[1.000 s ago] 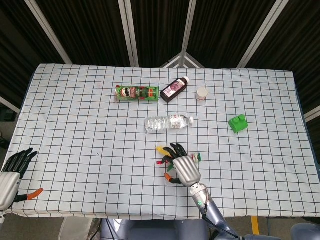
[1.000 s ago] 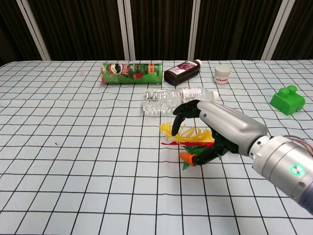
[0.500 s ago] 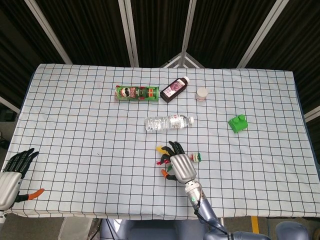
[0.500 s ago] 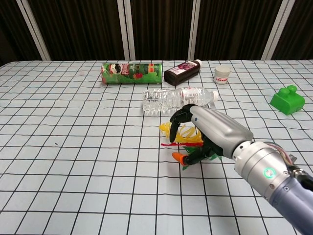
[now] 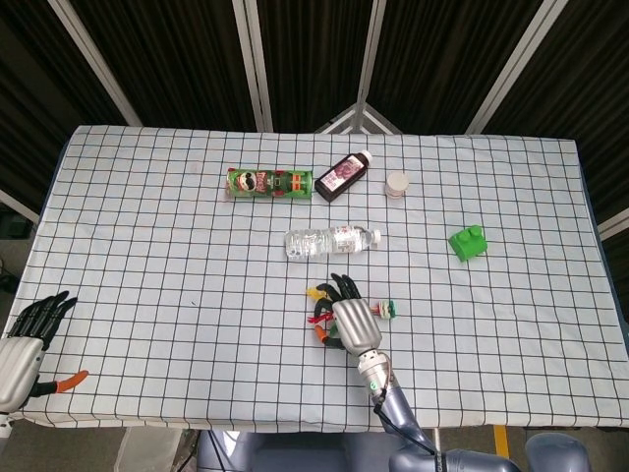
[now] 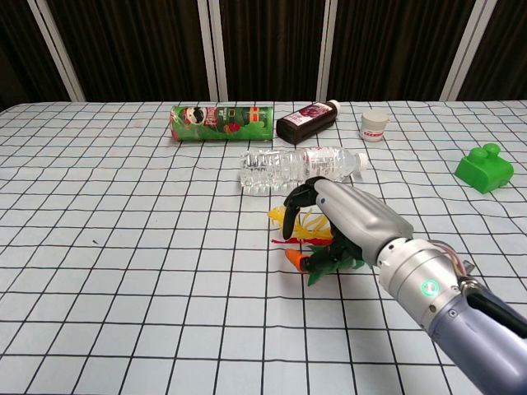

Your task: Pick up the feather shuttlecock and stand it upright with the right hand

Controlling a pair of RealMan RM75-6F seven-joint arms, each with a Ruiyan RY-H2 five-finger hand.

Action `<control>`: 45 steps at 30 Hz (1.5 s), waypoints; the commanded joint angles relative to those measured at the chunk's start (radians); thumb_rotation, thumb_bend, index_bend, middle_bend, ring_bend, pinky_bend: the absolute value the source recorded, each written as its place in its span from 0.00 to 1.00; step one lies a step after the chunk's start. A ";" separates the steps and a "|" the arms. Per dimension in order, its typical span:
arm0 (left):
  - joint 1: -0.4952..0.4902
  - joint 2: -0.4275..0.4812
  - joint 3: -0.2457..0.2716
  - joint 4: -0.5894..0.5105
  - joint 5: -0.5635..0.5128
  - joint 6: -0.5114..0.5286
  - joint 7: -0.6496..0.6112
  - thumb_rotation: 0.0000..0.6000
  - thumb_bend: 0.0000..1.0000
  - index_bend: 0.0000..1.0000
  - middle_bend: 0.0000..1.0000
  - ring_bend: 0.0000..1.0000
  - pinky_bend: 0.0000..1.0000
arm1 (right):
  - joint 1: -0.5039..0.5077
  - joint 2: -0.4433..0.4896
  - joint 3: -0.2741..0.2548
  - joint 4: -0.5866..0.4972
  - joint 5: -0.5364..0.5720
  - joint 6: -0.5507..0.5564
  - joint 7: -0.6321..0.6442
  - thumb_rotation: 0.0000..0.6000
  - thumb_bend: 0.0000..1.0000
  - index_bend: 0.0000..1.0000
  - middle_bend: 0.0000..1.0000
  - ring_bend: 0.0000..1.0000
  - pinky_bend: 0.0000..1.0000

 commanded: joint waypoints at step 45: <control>0.003 -0.023 0.001 -0.002 0.006 0.010 0.052 1.00 0.00 0.00 0.00 0.00 0.00 | -0.146 0.654 0.061 -0.487 0.110 0.130 -0.095 1.00 0.50 0.00 0.01 0.00 0.00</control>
